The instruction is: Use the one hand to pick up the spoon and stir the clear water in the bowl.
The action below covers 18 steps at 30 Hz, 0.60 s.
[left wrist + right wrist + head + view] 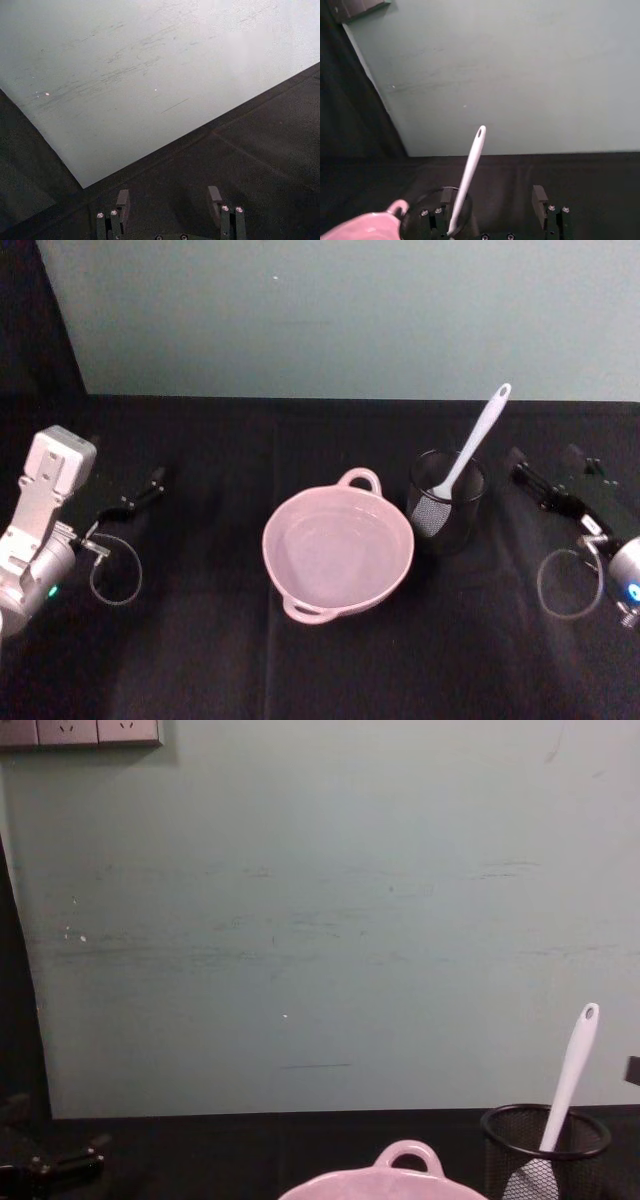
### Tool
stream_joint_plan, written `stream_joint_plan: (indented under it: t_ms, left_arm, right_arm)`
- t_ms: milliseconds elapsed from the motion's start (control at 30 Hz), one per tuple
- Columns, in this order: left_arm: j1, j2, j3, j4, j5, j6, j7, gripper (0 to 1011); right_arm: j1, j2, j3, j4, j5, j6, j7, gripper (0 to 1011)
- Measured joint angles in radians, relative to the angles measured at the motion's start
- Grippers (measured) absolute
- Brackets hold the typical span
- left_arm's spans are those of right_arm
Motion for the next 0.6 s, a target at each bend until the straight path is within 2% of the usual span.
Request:
stream_joint_plan:
  t_ms: [100, 200, 233, 333, 367, 400, 600]
  left_arm:
    - [0.0, 0.0, 0.0, 0.0, 0.0, 0.0, 0.0, 1011]
    - [0.0, 0.0, 0.0, 0.0, 0.0, 0.0, 0.0, 1011]
    - [0.0, 0.0, 0.0, 0.0, 0.0, 0.0, 0.0, 1011]
    - [0.0, 0.0, 0.0, 0.0, 0.0, 0.0, 0.0, 1011]
    - [0.0, 0.0, 0.0, 0.0, 0.0, 0.0, 0.0, 1011]
    - [0.0, 0.0, 0.0, 0.0, 0.0, 0.0, 0.0, 1011]
    - [0.0, 0.0, 0.0, 0.0, 0.0, 0.0, 0.0, 1011]
  right_arm:
    - [0.048, -0.034, 0.014, 0.042, 0.095, 0.082, 0.062, 1003]
    - [0.079, -0.053, 0.025, 0.074, 0.154, 0.125, 0.107, 1003]
    - [0.103, -0.067, 0.032, 0.103, 0.198, 0.154, 0.135, 1002]
    - [0.15, -0.084, 0.035, 0.162, 0.267, 0.194, 0.177, 1003]
    - [0.15, -0.084, 0.035, 0.162, 0.267, 0.194, 0.177, 1003]
    - [0.173, -0.092, 0.035, 0.191, 0.297, 0.214, 0.195, 1003]
    - [0.263, -0.118, 0.027, 0.307, 0.389, 0.278, 0.258, 1003]
